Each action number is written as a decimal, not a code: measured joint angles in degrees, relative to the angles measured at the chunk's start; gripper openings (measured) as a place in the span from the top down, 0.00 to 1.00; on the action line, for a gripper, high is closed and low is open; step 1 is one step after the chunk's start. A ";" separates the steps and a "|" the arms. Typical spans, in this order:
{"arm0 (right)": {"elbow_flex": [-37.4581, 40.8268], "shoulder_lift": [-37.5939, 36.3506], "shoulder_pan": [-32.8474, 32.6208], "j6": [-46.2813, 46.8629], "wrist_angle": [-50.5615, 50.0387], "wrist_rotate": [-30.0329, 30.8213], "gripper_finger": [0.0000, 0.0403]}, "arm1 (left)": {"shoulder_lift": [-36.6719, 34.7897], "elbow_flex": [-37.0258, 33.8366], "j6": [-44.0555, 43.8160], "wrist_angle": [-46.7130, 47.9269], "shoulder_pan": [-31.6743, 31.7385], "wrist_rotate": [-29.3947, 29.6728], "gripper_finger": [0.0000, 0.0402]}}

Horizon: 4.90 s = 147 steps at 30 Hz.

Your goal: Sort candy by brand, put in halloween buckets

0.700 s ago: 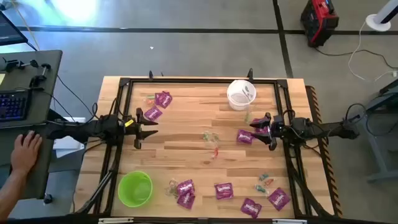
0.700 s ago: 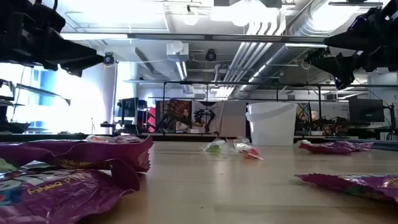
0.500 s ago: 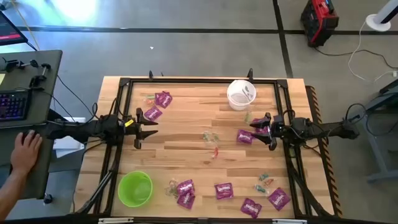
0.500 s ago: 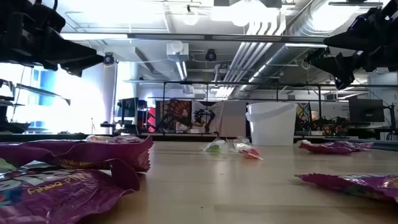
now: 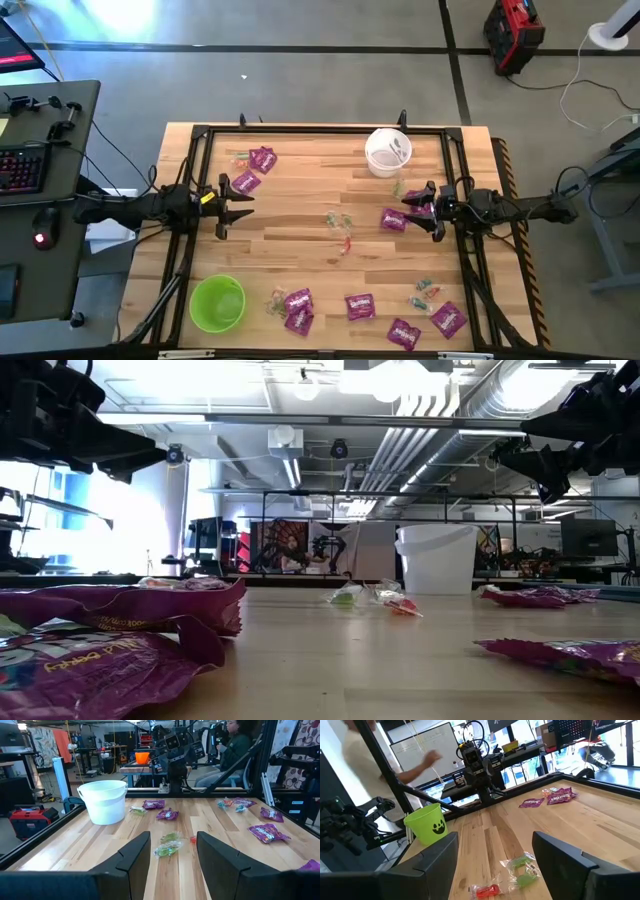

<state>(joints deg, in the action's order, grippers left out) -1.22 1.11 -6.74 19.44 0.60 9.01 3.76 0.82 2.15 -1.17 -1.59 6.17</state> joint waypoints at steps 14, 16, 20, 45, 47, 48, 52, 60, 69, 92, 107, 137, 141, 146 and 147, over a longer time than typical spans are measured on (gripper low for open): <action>-0.01 0.01 0.00 0.00 0.00 -0.01 0.38 | -0.01 0.00 0.01 0.00 -0.01 0.00 0.62; 0.01 -0.01 0.00 -0.01 0.00 -0.01 0.38 | -0.01 0.00 0.01 0.00 0.00 0.00 0.62; 0.01 0.01 0.00 -0.01 0.00 0.00 0.38 | 0.01 0.00 0.00 0.00 -0.02 0.00 0.62; -0.01 0.01 0.00 0.00 0.00 -0.01 0.38 | -0.01 0.00 0.00 0.00 -0.02 0.00 0.62; -0.01 -0.01 0.00 0.00 0.00 -0.01 0.38 | -0.01 0.00 0.00 0.00 0.00 0.00 0.62; 0.01 0.00 0.00 0.00 0.00 -0.01 0.38 | -0.01 0.00 0.00 0.00 -0.01 0.00 0.62; 0.00 0.00 0.00 -0.01 0.00 -0.01 0.38 | -0.01 0.00 0.02 0.00 -0.02 0.00 0.62; 0.00 -0.01 0.00 -0.27 0.43 0.64 0.38 | -0.01 0.00 0.00 0.00 0.00 0.00 0.62; -0.01 0.14 0.02 22.72 37.06 4.78 0.38 | -0.01 0.00 0.01 0.00 -0.02 0.00 0.62; -34.69 33.40 0.22 30.86 -2.75 8.45 0.38 | -0.01 0.00 0.00 0.00 -0.02 0.02 0.62; -57.84 64.16 -12.94 56.96 -67.83 -24.83 0.38 | -0.01 0.00 0.00 0.00 0.00 0.00 0.62; -29.16 68.84 -30.75 103.55 -34.96 -20.98 0.38 | -0.01 0.00 0.01 0.00 0.00 0.00 0.62; -29.02 68.86 -30.82 103.79 -37.05 -21.43 0.38 | -0.01 0.00 0.00 0.00 -0.02 0.00 0.62; -29.02 68.98 -30.82 103.75 -35.92 -21.85 0.41 | -0.01 0.00 0.02 0.00 0.00 0.00 0.62; -29.02 69.24 -30.82 103.71 -36.15 -22.45 0.43 | -0.01 0.00 0.00 0.00 -0.01 0.00 0.62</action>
<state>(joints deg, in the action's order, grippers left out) -30.24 70.35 -37.56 123.15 -35.55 -13.45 3.75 0.82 2.15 -1.17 -1.59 6.17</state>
